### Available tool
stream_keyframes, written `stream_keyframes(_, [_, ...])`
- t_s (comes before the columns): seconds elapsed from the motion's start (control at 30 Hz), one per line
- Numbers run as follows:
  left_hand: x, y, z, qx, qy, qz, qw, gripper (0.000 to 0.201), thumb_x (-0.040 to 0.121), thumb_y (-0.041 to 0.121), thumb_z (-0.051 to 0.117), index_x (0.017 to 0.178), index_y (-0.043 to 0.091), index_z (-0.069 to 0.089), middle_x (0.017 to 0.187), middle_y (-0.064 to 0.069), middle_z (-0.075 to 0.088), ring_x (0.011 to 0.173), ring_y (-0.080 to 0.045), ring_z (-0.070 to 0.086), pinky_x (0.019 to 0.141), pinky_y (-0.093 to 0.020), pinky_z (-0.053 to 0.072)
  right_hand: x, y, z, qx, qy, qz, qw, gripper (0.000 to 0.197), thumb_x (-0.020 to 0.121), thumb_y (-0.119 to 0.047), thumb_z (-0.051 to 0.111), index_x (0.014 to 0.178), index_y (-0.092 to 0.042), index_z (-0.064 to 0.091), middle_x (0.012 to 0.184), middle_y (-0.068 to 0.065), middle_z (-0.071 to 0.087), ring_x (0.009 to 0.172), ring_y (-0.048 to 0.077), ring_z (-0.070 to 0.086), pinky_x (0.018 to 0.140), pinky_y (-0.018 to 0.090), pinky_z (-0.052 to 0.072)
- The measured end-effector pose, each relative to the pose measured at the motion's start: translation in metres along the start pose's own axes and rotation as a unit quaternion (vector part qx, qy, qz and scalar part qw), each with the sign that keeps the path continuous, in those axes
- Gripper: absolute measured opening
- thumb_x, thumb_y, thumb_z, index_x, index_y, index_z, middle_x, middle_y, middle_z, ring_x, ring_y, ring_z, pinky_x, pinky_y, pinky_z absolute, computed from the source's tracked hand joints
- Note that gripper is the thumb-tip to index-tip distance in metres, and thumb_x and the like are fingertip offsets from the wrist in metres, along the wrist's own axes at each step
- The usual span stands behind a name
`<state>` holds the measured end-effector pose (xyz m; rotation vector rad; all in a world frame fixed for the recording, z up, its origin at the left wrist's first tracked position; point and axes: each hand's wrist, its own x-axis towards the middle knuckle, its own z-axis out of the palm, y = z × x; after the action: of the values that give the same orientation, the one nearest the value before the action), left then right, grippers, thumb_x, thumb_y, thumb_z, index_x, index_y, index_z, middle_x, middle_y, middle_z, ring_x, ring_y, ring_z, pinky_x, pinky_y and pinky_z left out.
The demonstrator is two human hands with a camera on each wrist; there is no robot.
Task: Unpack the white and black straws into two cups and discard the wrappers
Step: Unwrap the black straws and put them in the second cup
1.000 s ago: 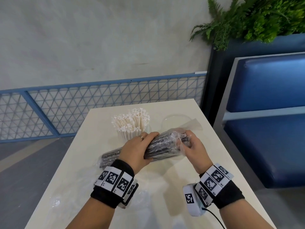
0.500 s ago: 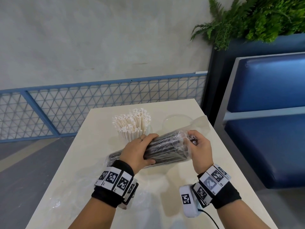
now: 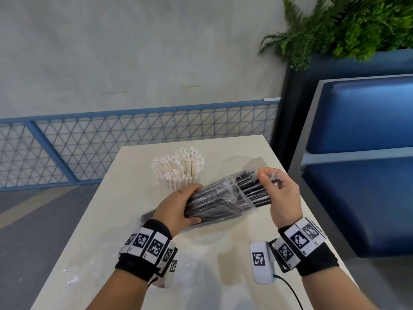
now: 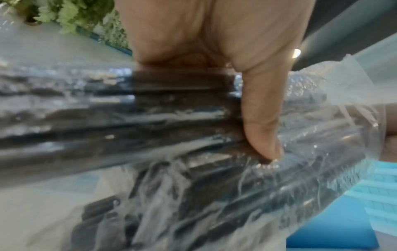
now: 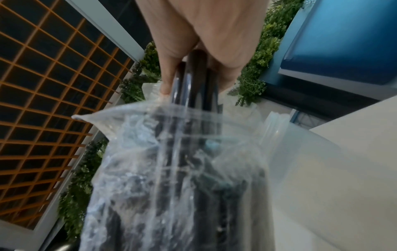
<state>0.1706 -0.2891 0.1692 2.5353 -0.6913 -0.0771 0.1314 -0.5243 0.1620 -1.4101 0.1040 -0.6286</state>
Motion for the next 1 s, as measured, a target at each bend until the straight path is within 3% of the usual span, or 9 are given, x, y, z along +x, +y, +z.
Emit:
stream_keyframes(0.07, [0.0,-0.002,0.0,-0.022,0.008,-0.012,1.0,0.074,0.07,0.023,0.078,0.132,0.027,0.038,0.124,0.005,0.055,0.111,-0.014,0.054,0.091,-0.023,0.043,-0.001,0.002,0.007,0.048,0.002,0.022,0.999,0.041,0.069,-0.043,0.077,0.097,-0.017,0.063,0.101,0.013,0.065,0.097,0.03,0.061,0.094,0.045,0.049])
stream_keyframes(0.13, [0.0,-0.003,0.0,-0.039,0.021,-0.017,0.999,0.074,0.07,0.021,0.078,0.132,0.026,0.039,0.125,0.006,0.054,0.112,-0.014,0.053,0.092,-0.024,0.043,-0.005,0.005,0.013,0.1,0.013,0.061,0.993,0.055,0.067,-0.036,0.075,0.113,-0.016,0.053,0.115,0.011,0.061,0.107,0.022,0.06,0.094,0.032,0.049])
stream_keyframes(0.23, [0.001,-0.003,0.002,-0.026,0.031,-0.004,0.999,0.074,0.069,0.022,0.078,0.132,0.025,0.04,0.125,0.005,0.054,0.112,-0.015,0.053,0.093,-0.027,0.043,-0.011,0.014,0.018,0.106,0.006,0.104,0.989,0.067,0.067,-0.026,0.074,0.127,-0.011,0.049,0.124,0.008,0.062,0.116,0.018,0.058,0.101,0.034,0.046])
stream_keyframes(0.3, [0.001,-0.002,0.004,-0.017,0.035,0.005,0.999,0.075,0.069,0.023,0.079,0.133,0.026,0.04,0.124,0.004,0.055,0.112,-0.016,0.053,0.093,-0.029,0.044,-0.016,0.015,0.021,0.109,0.005,0.117,0.987,0.07,0.063,-0.025,0.077,0.126,-0.011,0.052,0.121,0.006,0.064,0.114,0.017,0.06,0.102,0.037,0.046])
stream_keyframes(0.5, [0.004,0.006,0.006,-0.011,0.032,0.012,0.999,0.083,0.064,0.034,0.08,0.133,0.031,0.035,0.123,0.005,0.054,0.11,-0.016,0.053,0.094,-0.032,0.044,-0.017,0.017,0.025,0.147,-0.001,0.117,0.982,0.063,0.055,-0.046,0.084,0.106,-0.015,0.067,0.107,0.009,0.071,0.105,0.023,0.065,0.094,0.041,0.049])
stream_keyframes(0.63, [0.01,0.014,0.013,-0.054,0.045,0.009,0.998,0.084,0.062,0.037,0.081,0.132,0.028,0.035,0.124,0.003,0.054,0.111,-0.017,0.052,0.095,-0.035,0.044,-0.02,0.014,0.033,0.16,-0.034,0.109,0.981,0.036,0.07,-0.03,0.074,0.101,-0.013,0.068,0.104,0.009,0.072,0.102,0.022,0.067,0.086,0.035,0.054])
stream_keyframes(0.73, [0.012,0.012,0.013,-0.039,0.037,0.002,0.999,0.084,0.065,0.036,0.079,0.135,0.027,0.032,0.126,0.001,0.053,0.113,-0.018,0.051,0.097,-0.037,0.044,-0.016,0.009,0.031,0.164,-0.042,0.107,0.98,0.023,0.084,-0.017,0.062,0.106,-0.008,0.064,0.101,0.005,0.071,0.099,0.011,0.068,0.081,0.023,0.054])
stream_keyframes(0.87, [0.012,0.011,0.013,-0.046,0.03,-0.001,0.998,0.083,0.066,0.035,0.079,0.134,0.028,0.032,0.125,0.002,0.055,0.112,-0.018,0.053,0.095,-0.037,0.045,-0.008,0.004,0.028,0.231,-0.026,0.111,0.966,0.04,0.069,-0.03,0.069,0.102,-0.009,0.062,0.097,0.005,0.071,0.097,0.022,0.067,0.083,0.034,0.056])
stream_keyframes(1.0, [0.008,0.006,0.01,-0.048,0.038,-0.007,0.998,0.08,0.066,0.032,0.08,0.133,0.025,0.035,0.124,0.001,0.056,0.111,-0.018,0.054,0.095,-0.033,0.045,0.002,-0.003,0.016,0.278,-0.002,0.088,0.957,0.033,0.061,-0.035,0.076,0.087,-0.018,0.066,0.09,0.002,0.07,0.089,0.016,0.067,0.075,0.026,0.056])
